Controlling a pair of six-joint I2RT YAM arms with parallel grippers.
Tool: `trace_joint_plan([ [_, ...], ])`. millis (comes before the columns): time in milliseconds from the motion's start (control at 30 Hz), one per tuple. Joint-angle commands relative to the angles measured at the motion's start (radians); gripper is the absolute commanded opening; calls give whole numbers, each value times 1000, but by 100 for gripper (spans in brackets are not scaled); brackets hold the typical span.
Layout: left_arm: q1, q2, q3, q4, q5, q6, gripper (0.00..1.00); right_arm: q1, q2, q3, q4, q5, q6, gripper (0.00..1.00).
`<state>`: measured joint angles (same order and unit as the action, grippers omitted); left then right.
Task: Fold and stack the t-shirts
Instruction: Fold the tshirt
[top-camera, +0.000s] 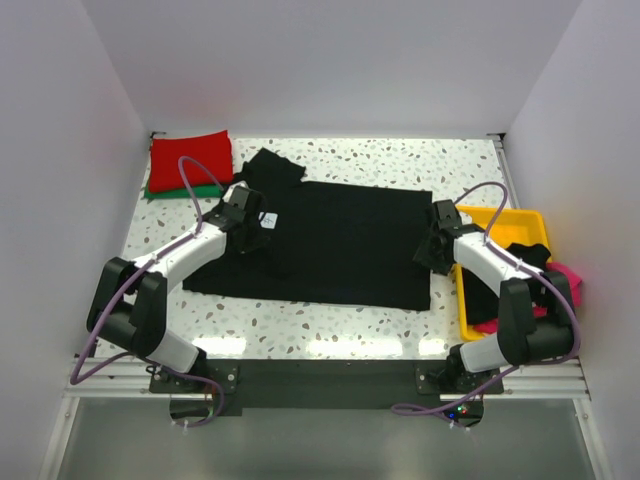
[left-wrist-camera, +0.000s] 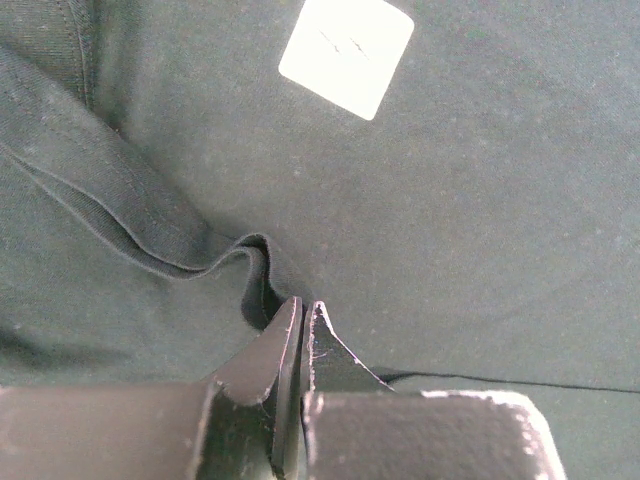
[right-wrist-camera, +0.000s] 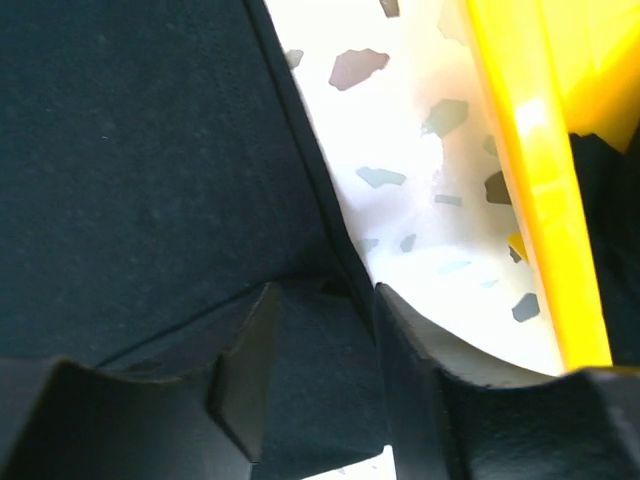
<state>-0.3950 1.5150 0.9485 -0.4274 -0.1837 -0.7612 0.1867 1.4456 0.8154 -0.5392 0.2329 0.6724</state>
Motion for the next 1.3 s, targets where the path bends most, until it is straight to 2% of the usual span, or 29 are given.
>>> trace_joint_plan([
  [0, 2, -6, 30, 24, -3, 28, 0, -3, -8, 28, 47, -7, 26, 45],
  [467, 2, -12, 27, 29, 1, 30, 0, -3, 44, 18, 74, -15, 19, 32],
  [600, 2, -12, 27, 27, 3, 31, 0, -4, 44, 14, 74, -17, 16, 21],
  [633, 4, -10, 29, 27, 4, 30, 0, -3, 44, 11, 70, -17, 18, 16],
  [867, 4, -18, 32, 21, 4, 31, 0, -4, 27, -1, 68, -17, 9, 0],
  [1267, 5, -55, 56, -8, -16, 33, 0, -4, -74, -19, 21, 17, 1, 0],
])
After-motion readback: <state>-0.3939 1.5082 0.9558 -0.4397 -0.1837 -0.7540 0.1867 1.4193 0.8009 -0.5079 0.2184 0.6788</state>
